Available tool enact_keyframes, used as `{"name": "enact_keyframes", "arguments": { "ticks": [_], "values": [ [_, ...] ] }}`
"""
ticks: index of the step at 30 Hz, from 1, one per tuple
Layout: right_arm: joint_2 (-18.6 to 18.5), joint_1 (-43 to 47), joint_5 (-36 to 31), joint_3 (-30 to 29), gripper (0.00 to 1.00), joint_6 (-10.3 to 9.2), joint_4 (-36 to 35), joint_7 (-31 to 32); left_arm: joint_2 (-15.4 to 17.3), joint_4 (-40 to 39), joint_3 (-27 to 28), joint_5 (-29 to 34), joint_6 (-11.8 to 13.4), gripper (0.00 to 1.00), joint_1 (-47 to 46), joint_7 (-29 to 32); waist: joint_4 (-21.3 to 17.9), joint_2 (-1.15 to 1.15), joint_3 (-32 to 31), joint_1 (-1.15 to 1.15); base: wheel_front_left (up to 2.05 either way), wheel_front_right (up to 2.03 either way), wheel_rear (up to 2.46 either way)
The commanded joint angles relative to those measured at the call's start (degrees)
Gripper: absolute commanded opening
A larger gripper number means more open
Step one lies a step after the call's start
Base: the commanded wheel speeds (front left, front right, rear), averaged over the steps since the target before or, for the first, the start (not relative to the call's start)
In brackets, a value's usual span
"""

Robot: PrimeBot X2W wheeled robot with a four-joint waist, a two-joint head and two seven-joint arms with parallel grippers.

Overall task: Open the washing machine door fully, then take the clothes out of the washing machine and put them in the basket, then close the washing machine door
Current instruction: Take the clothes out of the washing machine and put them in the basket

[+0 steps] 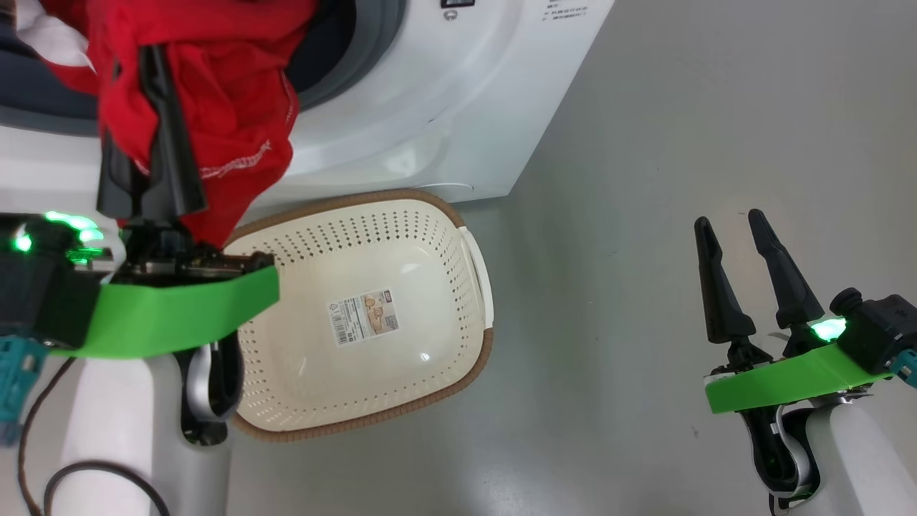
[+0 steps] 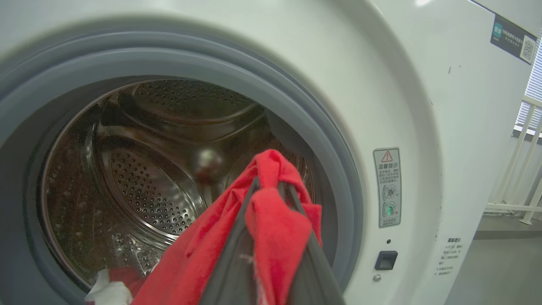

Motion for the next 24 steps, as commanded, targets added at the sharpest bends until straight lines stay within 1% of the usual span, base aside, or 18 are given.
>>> {"name": "enact_keyframes", "arguments": {
  "ticks": [1,7,14,24],
  "values": [
    [-0.41,0.05,-0.97,1.08,1.00,0.43,-1.49,-0.36,1.44,-1.05,1.09,-0.39,0.34,0.00,1.31,-0.21,0.04,0.00,0.15,0.00,0.00,0.00,0.00],
    [-0.24,-0.21,-0.94,1.46,1.00,0.43,-1.38,-0.36,1.44,2.86,0.68,-2.10,0.21,0.00,3.52,-0.21,-0.12,0.00,0.64,0.00,0.00,0.00,0.00],
    [0.07,-0.83,-0.70,2.16,1.00,0.43,-1.56,-0.36,1.44,10.97,0.93,-3.32,-0.47,0.00,5.74,-0.22,-0.74,0.00,2.09,0.00,0.00,0.00,0.00],
    [0.59,-2.72,-0.21,2.78,1.00,0.43,-1.66,-0.36,1.43,23.93,0.96,-1.58,-2.12,0.00,2.14,-0.22,-2.09,0.00,6.41,0.00,0.00,0.00,0.00]
  ]
}}
